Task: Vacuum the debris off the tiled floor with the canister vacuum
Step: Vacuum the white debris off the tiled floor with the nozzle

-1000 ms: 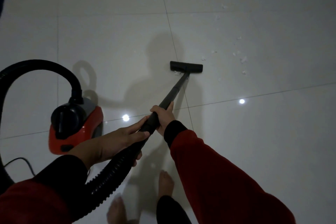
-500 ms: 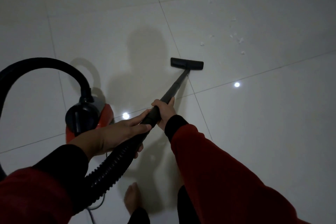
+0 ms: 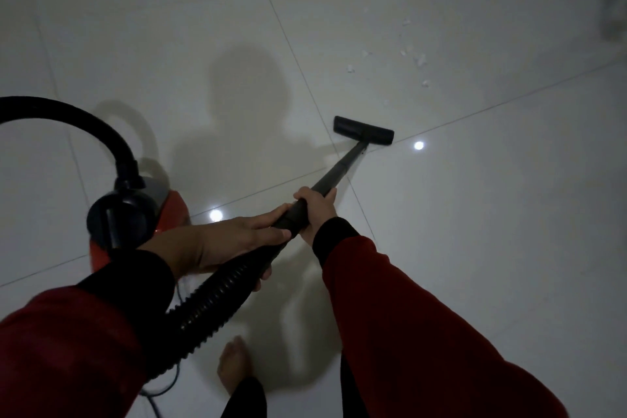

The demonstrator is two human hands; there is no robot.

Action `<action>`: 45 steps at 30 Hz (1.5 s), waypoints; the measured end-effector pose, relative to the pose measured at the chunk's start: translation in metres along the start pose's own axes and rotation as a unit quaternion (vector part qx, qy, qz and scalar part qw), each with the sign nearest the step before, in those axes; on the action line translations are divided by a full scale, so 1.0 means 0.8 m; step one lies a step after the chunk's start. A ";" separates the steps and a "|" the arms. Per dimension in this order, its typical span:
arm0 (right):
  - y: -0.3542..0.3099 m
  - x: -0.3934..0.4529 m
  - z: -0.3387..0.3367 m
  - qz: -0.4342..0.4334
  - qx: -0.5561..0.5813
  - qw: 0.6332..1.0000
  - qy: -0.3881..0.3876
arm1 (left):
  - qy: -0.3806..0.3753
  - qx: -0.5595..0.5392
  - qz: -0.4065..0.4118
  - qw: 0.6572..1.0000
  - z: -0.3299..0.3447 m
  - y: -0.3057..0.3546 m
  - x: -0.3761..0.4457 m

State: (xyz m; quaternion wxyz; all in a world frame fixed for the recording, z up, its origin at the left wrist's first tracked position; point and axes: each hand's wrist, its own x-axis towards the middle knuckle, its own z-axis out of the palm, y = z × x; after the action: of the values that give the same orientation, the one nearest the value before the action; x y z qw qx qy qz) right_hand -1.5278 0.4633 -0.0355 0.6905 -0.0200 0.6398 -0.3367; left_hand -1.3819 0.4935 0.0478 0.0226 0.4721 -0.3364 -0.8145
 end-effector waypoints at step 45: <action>-0.430 0.340 0.121 0.049 -0.284 0.951 -0.111 | 0.150 -0.119 0.062 0.980 -0.162 0.321 0.303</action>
State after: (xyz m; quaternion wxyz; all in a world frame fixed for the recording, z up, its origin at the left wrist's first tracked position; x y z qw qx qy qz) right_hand -1.6045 0.0251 -0.0965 0.7387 -0.2214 0.6283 -0.1025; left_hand -1.4865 0.1412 -0.0312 0.1794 0.5610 -0.2581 -0.7658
